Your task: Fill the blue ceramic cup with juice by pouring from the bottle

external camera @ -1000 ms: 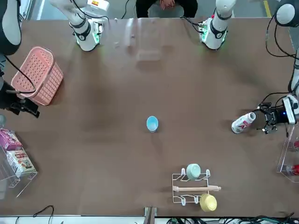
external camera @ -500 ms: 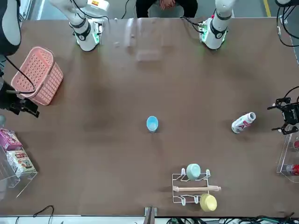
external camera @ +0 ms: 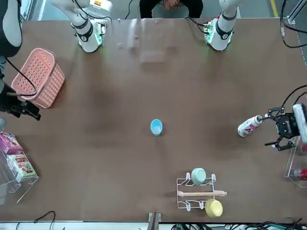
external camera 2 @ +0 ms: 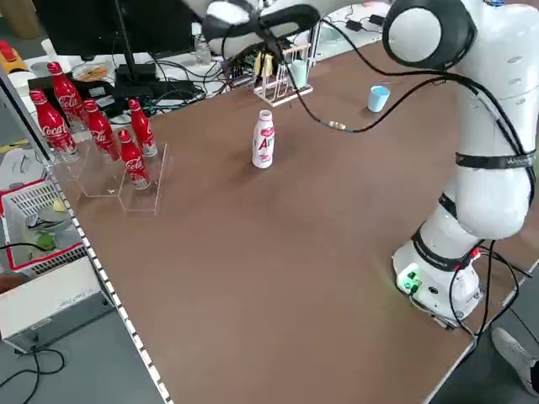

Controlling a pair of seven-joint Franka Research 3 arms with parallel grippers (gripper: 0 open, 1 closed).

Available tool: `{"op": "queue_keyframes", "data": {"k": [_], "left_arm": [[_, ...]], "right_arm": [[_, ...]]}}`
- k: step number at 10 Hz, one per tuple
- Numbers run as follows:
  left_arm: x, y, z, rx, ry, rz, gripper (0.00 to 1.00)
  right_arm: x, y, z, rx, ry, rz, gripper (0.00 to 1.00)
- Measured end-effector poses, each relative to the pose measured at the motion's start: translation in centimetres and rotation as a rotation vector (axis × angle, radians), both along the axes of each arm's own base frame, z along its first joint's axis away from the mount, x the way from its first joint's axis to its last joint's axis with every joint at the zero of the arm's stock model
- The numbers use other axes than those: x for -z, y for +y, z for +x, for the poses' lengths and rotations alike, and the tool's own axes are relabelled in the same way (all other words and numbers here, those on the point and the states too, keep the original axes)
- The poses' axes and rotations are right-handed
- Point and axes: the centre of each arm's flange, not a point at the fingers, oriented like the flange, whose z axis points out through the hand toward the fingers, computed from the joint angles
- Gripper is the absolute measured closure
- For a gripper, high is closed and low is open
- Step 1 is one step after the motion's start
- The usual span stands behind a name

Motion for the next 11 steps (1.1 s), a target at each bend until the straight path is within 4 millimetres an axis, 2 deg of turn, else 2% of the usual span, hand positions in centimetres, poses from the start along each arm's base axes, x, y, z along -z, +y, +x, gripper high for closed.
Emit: {"op": "queue_keyframes", "data": {"k": [3, 5, 6, 8, 11], "left_arm": [[-2.1, -6.8, 0.8, -0.133, -0.007, 0.163, 0.0], [-2.8, -12.0, 0.7, -0.225, 0.011, 0.204, 0.0], [-2.9, -13.9, 0.7, -0.271, 0.025, 0.232, 0.0], [-3.1, -15.7, 0.6, -0.354, 0.064, 0.286, 0.0], [-5.2, -17.8, 0.3, -0.456, 0.095, 0.4, 0.0]], "right_arm": [[0.0, -0.2, 0.0, 0.003, -0.001, 0.0, 0.0], [-0.1, -0.3, -0.1, 0.006, -0.002, -0.001, 0.0], [-0.2, -0.4, -0.1, 0.006, -0.003, -0.001, 0.0], [-0.2, -0.4, -0.1, 0.007, -0.006, -0.001, 0.0], [-0.3, -0.4, -0.1, 0.007, -0.007, -0.001, 0.0]]}}
